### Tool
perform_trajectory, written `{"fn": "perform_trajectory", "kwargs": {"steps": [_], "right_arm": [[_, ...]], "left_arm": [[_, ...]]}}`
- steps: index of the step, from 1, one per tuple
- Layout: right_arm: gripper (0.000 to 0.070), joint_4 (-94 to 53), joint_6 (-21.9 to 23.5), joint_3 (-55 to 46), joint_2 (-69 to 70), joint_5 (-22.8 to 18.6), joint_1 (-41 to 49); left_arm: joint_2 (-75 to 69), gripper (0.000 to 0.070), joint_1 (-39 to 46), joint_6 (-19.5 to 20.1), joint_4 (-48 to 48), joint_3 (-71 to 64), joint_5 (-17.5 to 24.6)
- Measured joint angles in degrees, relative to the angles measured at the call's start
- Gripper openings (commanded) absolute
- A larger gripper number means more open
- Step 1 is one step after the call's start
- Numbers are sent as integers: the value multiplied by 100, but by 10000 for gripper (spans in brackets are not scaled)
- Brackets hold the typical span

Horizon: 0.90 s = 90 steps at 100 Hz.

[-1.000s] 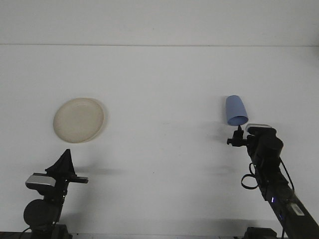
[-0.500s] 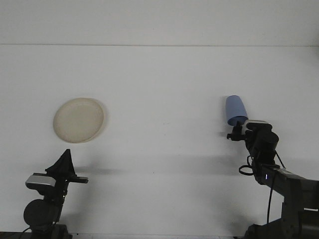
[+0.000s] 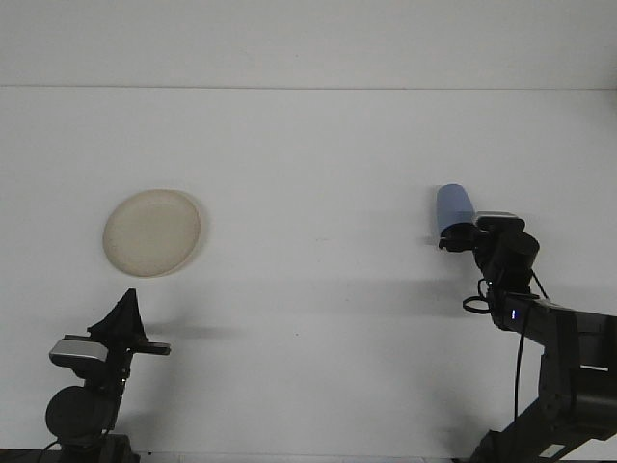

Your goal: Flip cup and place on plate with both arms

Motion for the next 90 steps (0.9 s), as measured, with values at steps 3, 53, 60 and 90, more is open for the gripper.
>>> {"fn": "perform_trajectory", "kwargs": {"steps": [3,53,60,90], "right_arm": [[221,0,-9,22,17,-46,-7],[0,-619,-101,79,-317,-415,-11],[0,-1040,-101,76,-669,-404,31],[0,-3040,70,74,-3241,-37,479]], "left_arm": [[0,11,0,0,-2,0,0],[0,11,0,0,0,0,0],[0,11,0,0,0,0,0],[0,11,0,0,0,0,0]]}}
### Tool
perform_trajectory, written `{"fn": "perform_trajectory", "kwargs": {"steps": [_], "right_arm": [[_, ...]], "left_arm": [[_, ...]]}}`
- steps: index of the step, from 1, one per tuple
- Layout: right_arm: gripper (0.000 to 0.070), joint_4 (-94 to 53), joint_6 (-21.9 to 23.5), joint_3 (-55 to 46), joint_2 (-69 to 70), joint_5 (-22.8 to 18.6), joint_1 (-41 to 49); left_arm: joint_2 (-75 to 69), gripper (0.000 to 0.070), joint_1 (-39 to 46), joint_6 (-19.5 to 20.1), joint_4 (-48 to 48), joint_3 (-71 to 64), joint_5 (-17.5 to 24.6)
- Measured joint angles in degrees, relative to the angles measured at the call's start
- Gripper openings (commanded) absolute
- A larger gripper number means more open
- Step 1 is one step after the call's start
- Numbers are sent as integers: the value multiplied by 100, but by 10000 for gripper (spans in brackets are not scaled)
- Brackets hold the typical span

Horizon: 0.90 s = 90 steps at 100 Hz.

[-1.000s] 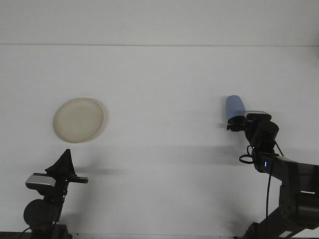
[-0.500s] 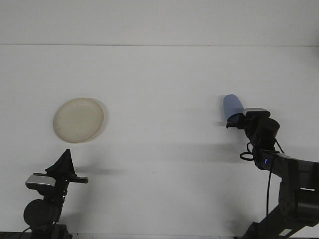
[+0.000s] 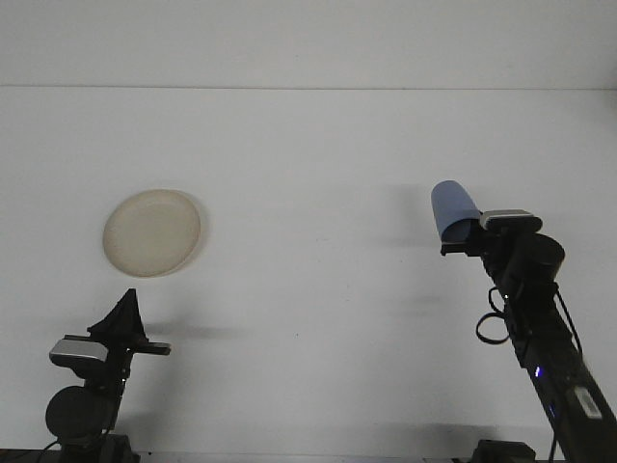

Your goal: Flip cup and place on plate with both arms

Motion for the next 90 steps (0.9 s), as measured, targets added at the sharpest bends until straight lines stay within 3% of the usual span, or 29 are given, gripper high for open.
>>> {"fn": "perform_trajectory", "kwargs": {"steps": [19,35,59,90], "right_arm": [[0,-2164,278,55,-1674,483,573],[0,-4363,575,688,-2326,754,1178],[0,-6916,1355,1788,-2039,1014,1904],[0,-7814,1939,3106,-608,1014,3185]], "left_arm": [[0,11,0,0,0,0,0],[0,11,0,0,0,0,0],[2,11,0,0,0,0,0],[2,11,0,0,0,0,0]]}}
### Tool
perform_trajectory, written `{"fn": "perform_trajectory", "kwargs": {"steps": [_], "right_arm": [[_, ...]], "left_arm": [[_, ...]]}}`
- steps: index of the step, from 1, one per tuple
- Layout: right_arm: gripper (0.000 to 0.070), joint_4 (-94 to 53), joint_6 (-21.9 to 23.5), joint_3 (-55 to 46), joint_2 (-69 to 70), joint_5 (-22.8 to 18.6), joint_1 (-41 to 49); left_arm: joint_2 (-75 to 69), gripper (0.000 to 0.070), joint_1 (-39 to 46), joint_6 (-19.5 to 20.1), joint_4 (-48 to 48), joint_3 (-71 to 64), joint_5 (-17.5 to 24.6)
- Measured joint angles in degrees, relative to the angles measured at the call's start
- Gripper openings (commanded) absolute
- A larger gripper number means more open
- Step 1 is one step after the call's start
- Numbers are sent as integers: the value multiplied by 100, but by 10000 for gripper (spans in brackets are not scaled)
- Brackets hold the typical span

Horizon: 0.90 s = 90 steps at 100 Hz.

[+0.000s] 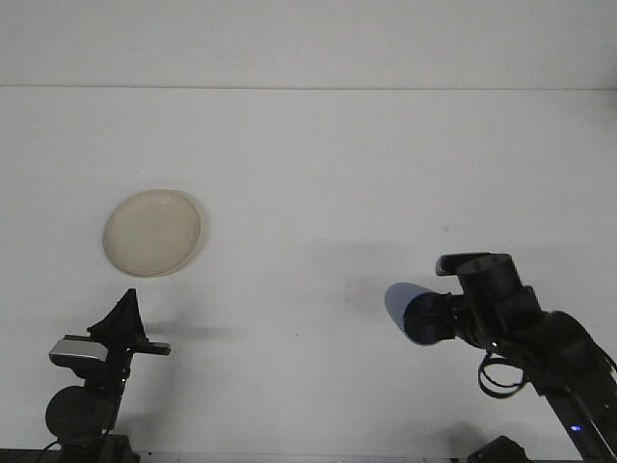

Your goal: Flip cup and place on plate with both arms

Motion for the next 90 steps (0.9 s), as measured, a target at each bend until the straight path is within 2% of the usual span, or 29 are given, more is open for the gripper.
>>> {"fn": "perform_trajectory", "kwargs": {"steps": [41,63,90], "right_arm": [[0,-457,-153,1443,2785,-7,1373],[0,-496,-354,1974,3676,-17,1620],[0,-592,-509,2000,4232,-55,1633]], "left_arm": [[0,11,0,0,0,0,0],[0,11,0,0,0,0,0],[0,11,0,0,0,0,0]]}}
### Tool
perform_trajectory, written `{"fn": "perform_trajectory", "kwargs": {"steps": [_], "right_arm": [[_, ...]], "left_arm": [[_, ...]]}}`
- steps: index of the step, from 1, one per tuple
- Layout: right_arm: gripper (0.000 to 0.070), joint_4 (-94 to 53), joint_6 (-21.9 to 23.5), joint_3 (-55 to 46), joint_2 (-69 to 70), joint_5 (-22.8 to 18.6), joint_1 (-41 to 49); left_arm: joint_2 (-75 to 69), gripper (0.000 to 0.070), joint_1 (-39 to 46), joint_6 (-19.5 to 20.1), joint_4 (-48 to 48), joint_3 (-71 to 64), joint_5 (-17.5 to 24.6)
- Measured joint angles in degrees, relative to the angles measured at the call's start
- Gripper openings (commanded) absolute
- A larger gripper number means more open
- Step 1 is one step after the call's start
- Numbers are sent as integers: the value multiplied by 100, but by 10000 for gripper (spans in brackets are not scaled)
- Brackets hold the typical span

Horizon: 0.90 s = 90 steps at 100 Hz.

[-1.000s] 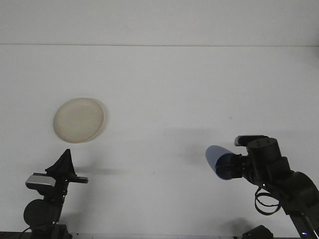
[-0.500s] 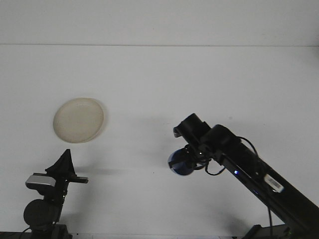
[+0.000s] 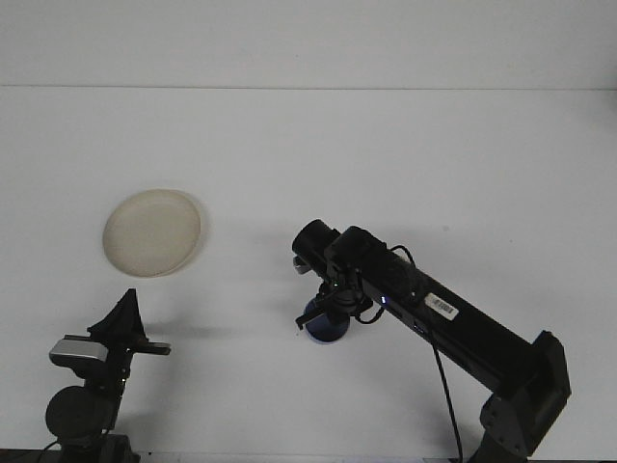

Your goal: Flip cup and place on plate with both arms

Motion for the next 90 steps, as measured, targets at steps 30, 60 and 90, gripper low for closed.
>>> {"fn": "perform_trajectory", "kwargs": {"steps": [30,60,90], "right_arm": [[0,181,-98,0,103,-101,0],[284,190,-116,11,212,-120,-7],[359,-238,-144,306,223,-116,-164]], "left_arm": [[0,11,0,0,0,0,0],[0,11,0,0,0,0,0],[0,11,0,0,0,0,0]]}}
